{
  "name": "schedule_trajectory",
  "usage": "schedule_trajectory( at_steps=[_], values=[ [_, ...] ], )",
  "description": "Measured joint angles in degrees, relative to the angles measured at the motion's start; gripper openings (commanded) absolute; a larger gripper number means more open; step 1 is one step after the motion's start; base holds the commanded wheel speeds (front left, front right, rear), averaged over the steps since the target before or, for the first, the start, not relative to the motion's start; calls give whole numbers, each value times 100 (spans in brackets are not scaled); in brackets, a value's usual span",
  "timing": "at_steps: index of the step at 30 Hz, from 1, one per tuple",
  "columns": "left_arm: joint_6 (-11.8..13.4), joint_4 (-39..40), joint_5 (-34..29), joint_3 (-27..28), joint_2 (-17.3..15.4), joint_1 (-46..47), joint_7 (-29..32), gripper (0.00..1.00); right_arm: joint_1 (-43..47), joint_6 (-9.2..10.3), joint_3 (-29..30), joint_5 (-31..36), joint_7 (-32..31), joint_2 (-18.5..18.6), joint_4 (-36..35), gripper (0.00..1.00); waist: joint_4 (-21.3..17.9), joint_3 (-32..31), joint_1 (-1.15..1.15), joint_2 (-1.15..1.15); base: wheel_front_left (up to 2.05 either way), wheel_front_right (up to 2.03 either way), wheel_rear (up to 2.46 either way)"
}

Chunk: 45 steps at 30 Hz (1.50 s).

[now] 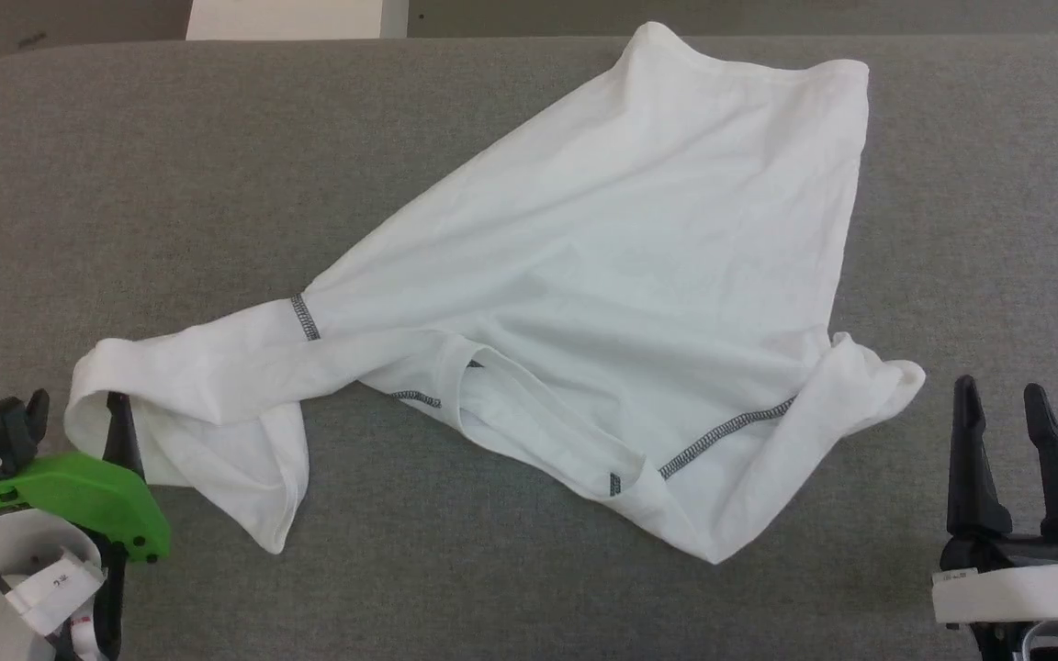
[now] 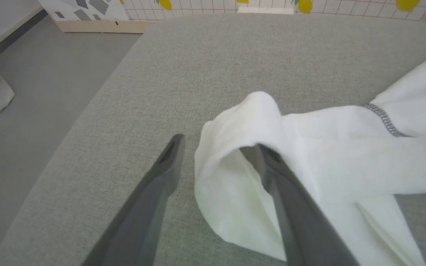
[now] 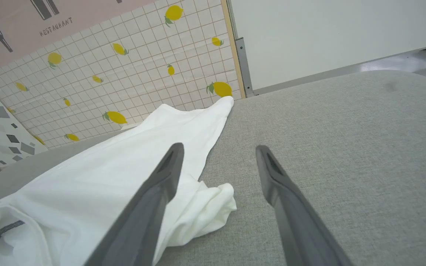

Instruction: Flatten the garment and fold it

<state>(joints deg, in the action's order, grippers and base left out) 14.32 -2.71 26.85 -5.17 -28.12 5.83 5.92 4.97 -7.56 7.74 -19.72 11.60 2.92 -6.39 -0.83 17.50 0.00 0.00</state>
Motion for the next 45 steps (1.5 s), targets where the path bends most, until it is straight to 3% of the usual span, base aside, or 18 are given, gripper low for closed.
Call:
schedule_trajectory(
  at_steps=[4, 7, 13, 17, 22, 27, 31, 35, 37, 40, 45],
  values=[
    [-11, 261, 129, 155, 163, 2, -371, 100, 0, 0, 27, 10, -8, -1, 11, 100, 25, -44, 0, 0, 0, 0, 0],
    [86, 960, 151, 275, 364, -11, -828, 100, 1, 0, 44, 11, -24, 0, 22, 100, 53, -112, 0, 0, 0, 0, 0],
    [22, 2148, -109, 56, 958, -339, -1994, 100, 5, 0, 9, 10, -56, -1, 53, 100, 142, -230, 0, 0, 0, 0, 0],
    [-148, 2072, -363, -86, 1434, -773, -2062, 100, 7, 0, -8, 10, -58, 0, 56, 100, 165, -280, 0, 0, 0, 0, 0],
    [-615, 1625, -475, -148, 2070, -1180, -2065, 100, 90, 0, 5, 9, -119, -1, 115, 100, 184, -323, 0, 0, 0, 0, 0],
    [-964, 1415, -577, -104, 2321, -1221, -2064, 100, 142, 0, 123, 8, -392, -1, 178, 100, 241, -329, 0, 0, 0, 0, 0],
    [-1126, 1305, -732, -14, 2401, -1180, -2064, 100, -90, 0, 314, 145, -1047, -4, 25, 100, 239, -281, 0, 0, 0, 0, 0],
    [-1212, 1266, -770, 38, 2444, -1108, -2065, 100, -669, 0, 543, 270, -2168, 40, -169, 100, 208, -190, 0, 0, 0, 0, 0],
    [-1259, 1229, -769, 22, 2459, -1052, -2065, 100, -879, 0, 486, 248, -2887, 234, -158, 100, 197, -132, 0, 0, 0, 0, 0],
    [-1307, 1152, -770, -35, 2477, -943, -2065, 100, -1049, 0, 151, 201, -4057, 899, -102, 100, 197, -30, 0, 0, 0, 0, 0],
    [-1372, 1040, -766, -133, 2493, -804, -2065, 100, -1234, 0, -237, -56, -4971, 1663, -43, 100, 274, 116, 0, 0, 0, 0, 0]
  ],
)
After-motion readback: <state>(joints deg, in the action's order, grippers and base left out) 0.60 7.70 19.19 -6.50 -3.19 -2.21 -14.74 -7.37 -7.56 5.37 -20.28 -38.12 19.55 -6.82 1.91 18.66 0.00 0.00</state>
